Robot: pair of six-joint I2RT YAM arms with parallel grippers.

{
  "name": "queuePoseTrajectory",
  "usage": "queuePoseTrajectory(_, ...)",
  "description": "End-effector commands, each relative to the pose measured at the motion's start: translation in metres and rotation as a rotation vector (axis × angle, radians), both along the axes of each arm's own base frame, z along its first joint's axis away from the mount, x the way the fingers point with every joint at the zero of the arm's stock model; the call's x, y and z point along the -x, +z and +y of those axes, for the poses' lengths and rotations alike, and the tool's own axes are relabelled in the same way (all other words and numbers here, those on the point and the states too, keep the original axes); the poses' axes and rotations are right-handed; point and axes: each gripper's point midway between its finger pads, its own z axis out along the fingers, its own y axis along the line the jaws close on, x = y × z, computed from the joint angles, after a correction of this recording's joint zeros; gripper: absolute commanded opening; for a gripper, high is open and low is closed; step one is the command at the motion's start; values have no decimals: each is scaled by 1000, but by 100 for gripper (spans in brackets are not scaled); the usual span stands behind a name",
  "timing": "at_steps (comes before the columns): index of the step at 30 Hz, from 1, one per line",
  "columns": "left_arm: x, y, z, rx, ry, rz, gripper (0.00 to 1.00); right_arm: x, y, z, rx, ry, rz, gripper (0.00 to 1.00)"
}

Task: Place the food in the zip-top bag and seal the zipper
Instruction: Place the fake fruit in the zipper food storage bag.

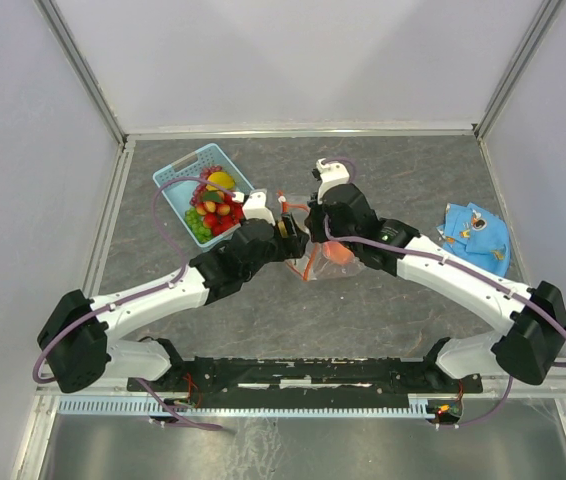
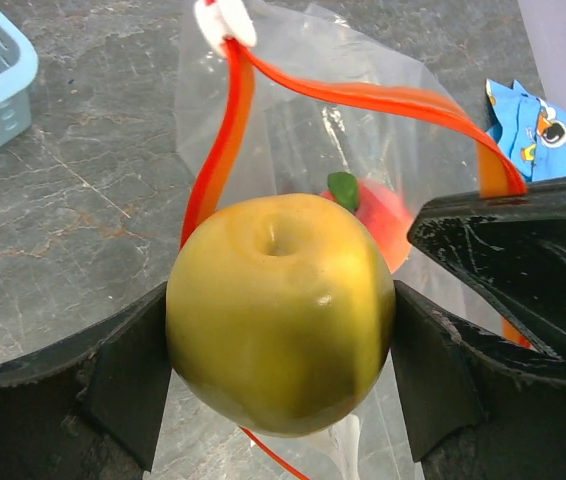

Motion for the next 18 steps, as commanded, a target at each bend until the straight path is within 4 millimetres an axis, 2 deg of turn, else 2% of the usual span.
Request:
queuePoseTrajectory(1, -3, 44, -14, 78, -49, -84, 86, -2, 16, 16, -91, 21, -19, 2)
queuePoseTrajectory(6, -3, 40, -12, 63, -39, -68, 93, -1, 12, 15, -87, 20, -12, 2)
queuePoseTrajectory(15, -3, 38, -3, 42, -3, -56, 94, -2, 8, 15, -84, 15, -9, 2)
queuePoseTrajectory(18, -6, 32, 0, 22, 18, -52, 90, -2, 7, 16, -93, 15, -7, 2)
